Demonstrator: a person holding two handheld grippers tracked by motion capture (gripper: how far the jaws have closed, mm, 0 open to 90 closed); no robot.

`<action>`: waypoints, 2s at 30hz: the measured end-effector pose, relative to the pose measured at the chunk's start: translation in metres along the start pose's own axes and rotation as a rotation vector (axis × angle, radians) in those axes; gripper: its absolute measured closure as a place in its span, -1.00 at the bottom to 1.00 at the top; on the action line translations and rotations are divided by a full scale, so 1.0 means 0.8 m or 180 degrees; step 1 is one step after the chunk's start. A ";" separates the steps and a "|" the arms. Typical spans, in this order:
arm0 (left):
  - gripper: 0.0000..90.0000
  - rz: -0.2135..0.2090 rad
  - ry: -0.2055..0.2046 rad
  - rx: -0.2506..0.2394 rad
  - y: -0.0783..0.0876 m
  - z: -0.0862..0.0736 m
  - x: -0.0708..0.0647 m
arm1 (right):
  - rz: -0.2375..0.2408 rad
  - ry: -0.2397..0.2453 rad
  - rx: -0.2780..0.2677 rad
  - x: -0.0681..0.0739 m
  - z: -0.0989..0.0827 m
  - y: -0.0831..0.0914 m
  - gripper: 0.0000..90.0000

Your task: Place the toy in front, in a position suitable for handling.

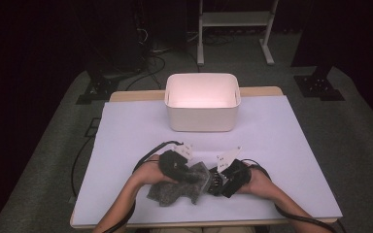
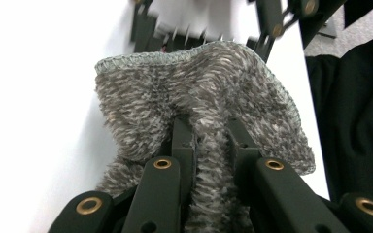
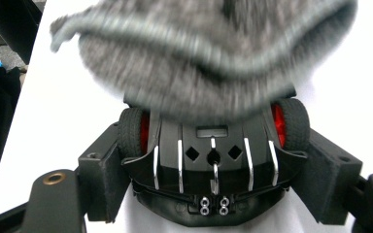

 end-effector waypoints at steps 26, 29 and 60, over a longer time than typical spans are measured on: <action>0.72 -0.0153 -0.0261 0.0059 -0.029 0.037 -0.008 | 0.0006 -0.0014 -0.0026 0.000 -0.001 -0.001 -0.49; 0.72 -0.0152 -0.0266 0.0059 -0.027 0.035 -0.009 | -0.0002 0.0005 -0.0028 0.000 -0.001 -0.001 -0.49; 0.71 0.0259 0.0064 -0.0282 0.032 -0.044 0.008 | -0.0010 0.0001 -0.0039 0.001 -0.003 0.000 -0.49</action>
Point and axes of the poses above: each handheld gripper's, and its own axes: y roughly backward along the jaws, z roughly out of its top, x roughly to its left, the point moved 5 cm from there along -y, roughly forward along the jaws, and after that the axes turned 10 degrees about -z, right-handed, at the moved point
